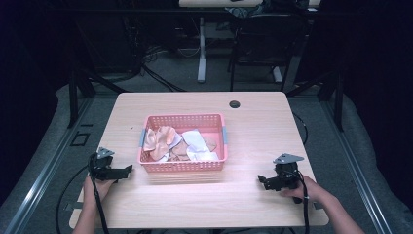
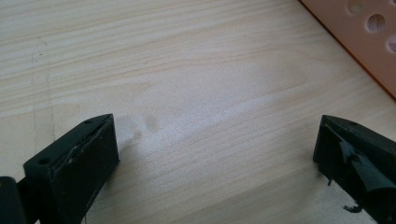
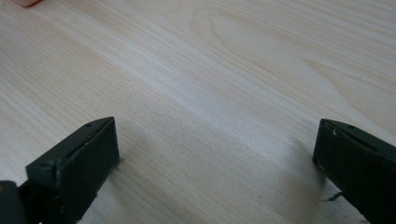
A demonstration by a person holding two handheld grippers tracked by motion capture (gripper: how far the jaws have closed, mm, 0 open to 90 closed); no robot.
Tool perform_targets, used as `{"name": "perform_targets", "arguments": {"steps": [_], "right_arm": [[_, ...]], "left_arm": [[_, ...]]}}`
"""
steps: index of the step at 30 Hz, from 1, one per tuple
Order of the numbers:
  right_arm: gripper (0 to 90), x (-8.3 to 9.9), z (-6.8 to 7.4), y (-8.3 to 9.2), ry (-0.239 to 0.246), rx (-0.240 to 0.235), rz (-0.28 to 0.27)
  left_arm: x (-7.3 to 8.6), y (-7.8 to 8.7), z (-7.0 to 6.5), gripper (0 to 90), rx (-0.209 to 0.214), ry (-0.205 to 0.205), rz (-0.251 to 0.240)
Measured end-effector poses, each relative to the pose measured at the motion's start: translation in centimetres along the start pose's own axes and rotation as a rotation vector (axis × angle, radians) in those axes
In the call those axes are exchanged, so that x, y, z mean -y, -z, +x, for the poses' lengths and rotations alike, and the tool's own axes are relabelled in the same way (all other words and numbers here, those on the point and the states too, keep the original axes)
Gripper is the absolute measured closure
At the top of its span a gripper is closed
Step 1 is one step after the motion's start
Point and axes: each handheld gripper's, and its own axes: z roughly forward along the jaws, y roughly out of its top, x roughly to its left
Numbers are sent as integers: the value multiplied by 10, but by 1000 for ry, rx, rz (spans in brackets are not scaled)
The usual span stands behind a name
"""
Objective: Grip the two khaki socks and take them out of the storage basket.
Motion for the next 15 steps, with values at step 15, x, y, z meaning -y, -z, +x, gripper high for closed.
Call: {"name": "perform_targets", "arguments": {"steps": [15], "right_arm": [[0, 0, -1, 0, 11, -5, 5]], "left_arm": [[1, 1, -1, 3, -11, 12, -2]]}}
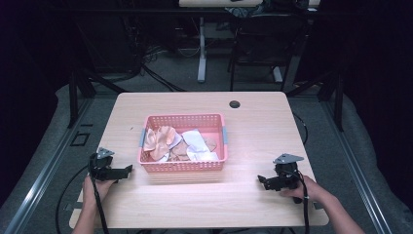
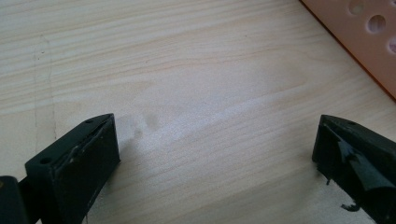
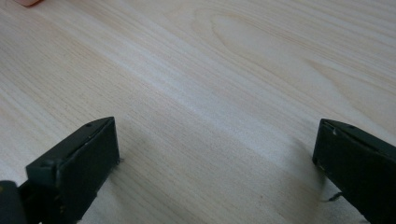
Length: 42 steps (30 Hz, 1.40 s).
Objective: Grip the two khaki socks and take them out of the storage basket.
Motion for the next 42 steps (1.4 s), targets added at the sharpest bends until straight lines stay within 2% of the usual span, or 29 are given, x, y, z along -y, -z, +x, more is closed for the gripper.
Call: {"name": "perform_targets", "arguments": {"steps": [7, 8, 13, 14, 19, 20, 23, 26, 27, 32, 36, 40, 42], "right_arm": [[0, 0, 0, 0, 0, 3, -1], [0, 0, 0, 0, 1, 1, -1], [0, 0, 0, 0, -1, 2, -2], [0, 0, 0, 0, 1, 1, -2], [0, 0, 0, 0, 1, 2, -2], [0, 0, 0, 0, 1, 2, -2], [0, 0, 0, 0, 2, 1, -1], [0, 0, 0, 0, 1, 2, -2], [0, 0, 0, 0, 3, 1, 0], [0, 0, 0, 0, 3, 1, 0], [0, 0, 0, 0, 3, 1, 0], [0, 0, 0, 0, 1, 2, -1], [0, 0, 0, 0, 2, 2, -1]], "left_arm": [[0, 0, 1, 2, 6, -7, 4], [-2, 2, 2, 0, 11, 14, 25], [-5, 6, 5, 1, 13, 15, 50], [-5, 7, 6, 1, 19, 27, 50], [-8, 9, 5, 1, 5, -10, 106], [-9, 10, 5, 1, 14, -10, 116], [-15, 16, 5, 1, 29, -1, 120], [-19, 22, 3, 1, 21, -6, 121], [-20, 24, 4, 1, 33, -1, 124], [-26, 35, 6, 1, 29, 25, 111], [-31, 40, 4, 1, 34, 24, 126], [-36, 46, 4, 1, 21, 28, 156], [-37, 49, 6, 1, 32, 36, 173]]}}
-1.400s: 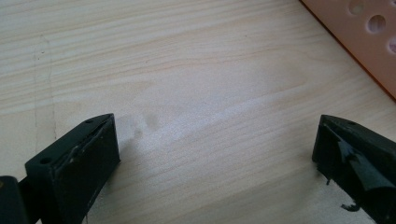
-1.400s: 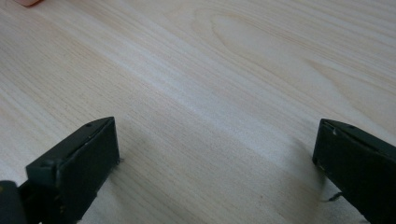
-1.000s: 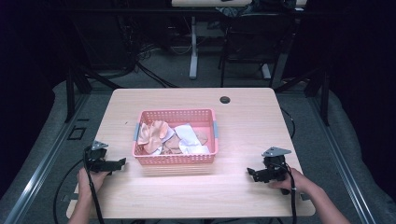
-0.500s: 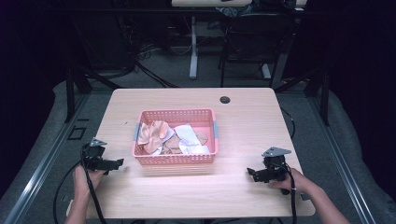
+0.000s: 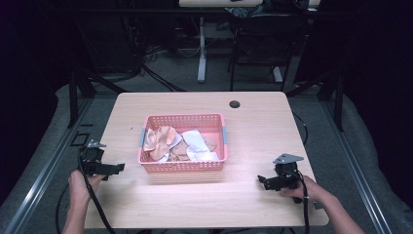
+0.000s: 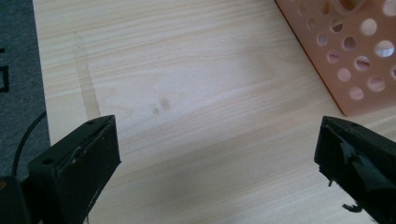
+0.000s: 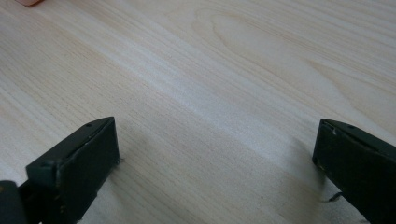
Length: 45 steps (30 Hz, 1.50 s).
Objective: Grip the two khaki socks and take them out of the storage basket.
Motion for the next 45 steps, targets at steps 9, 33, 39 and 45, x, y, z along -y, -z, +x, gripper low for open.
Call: {"name": "perform_targets", "arguments": {"steps": [9, 33, 39, 45], "right_arm": [[0, 0, 0, 0, -2, 1, -2], [0, 0, 0, 0, -1, 0, 0], [0, 0, 0, 0, -2, 1, 0], [0, 0, 0, 0, -3, 1, -1]], "left_arm": [[-13, 27, 0, 0, 17, 12, -84], [-67, 48, -35, 0, 39, -111, -117], [-82, 44, -45, 0, 59, -147, -98], [-94, 38, -55, 0, 73, -173, -88]]}}
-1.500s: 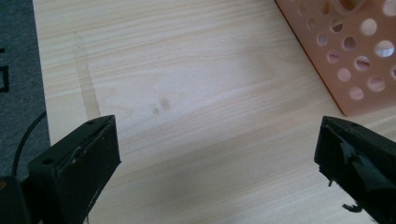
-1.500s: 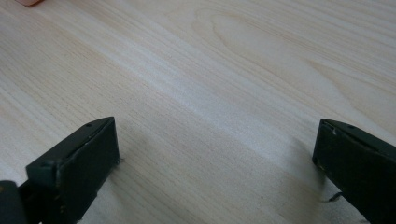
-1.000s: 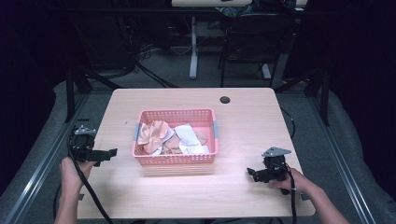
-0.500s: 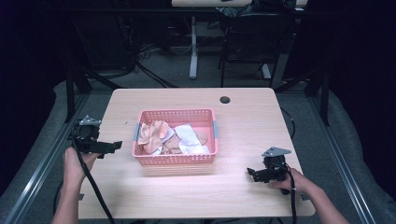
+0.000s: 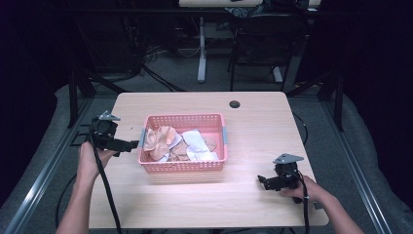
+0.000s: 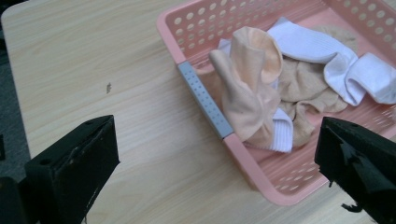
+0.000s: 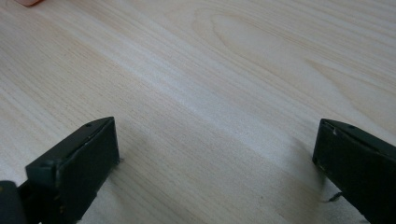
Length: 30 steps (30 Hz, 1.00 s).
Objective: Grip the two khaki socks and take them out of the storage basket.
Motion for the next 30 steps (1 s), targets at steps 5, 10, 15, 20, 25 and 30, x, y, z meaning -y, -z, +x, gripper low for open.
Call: {"name": "perform_targets", "arguments": {"steps": [5, 10, 15, 20, 25, 30], "right_arm": [[0, 0, 0, 0, 0, 0, 0], [0, 0, 0, 0, 1, -2, 2], [0, 0, 0, 0, -5, 0, -5], [0, 0, 0, 0, -9, -2, -3], [0, 0, -1, 0, 0, -8, 4], [0, 0, 0, 0, 0, -3, 2]], "left_arm": [[-12, -9, -6, 0, 22, -17, 7], [-29, -21, -15, 4, 43, -39, -3], [-40, -32, -29, 89, 97, -75, 3], [-47, -49, -39, 212, 113, -113, 56], [-51, -67, -38, 439, 101, -124, 129], [-52, -81, -31, 462, 70, -95, 184]]}}
